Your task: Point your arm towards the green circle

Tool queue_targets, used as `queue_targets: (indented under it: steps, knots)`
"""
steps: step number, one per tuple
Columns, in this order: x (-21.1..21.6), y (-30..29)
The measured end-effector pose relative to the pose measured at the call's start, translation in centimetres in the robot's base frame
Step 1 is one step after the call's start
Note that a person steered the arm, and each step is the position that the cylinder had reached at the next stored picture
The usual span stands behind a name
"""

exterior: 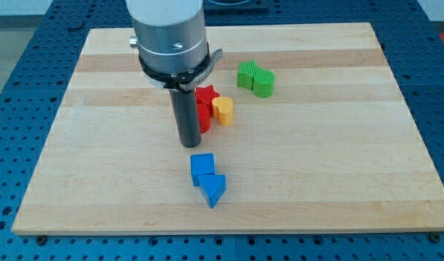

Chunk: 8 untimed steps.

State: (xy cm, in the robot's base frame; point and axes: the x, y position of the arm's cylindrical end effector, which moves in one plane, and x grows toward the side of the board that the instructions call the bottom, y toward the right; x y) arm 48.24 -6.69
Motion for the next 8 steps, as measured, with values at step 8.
queue_targets:
  steps: [8]
  knots:
    - [-2.7,18.1]
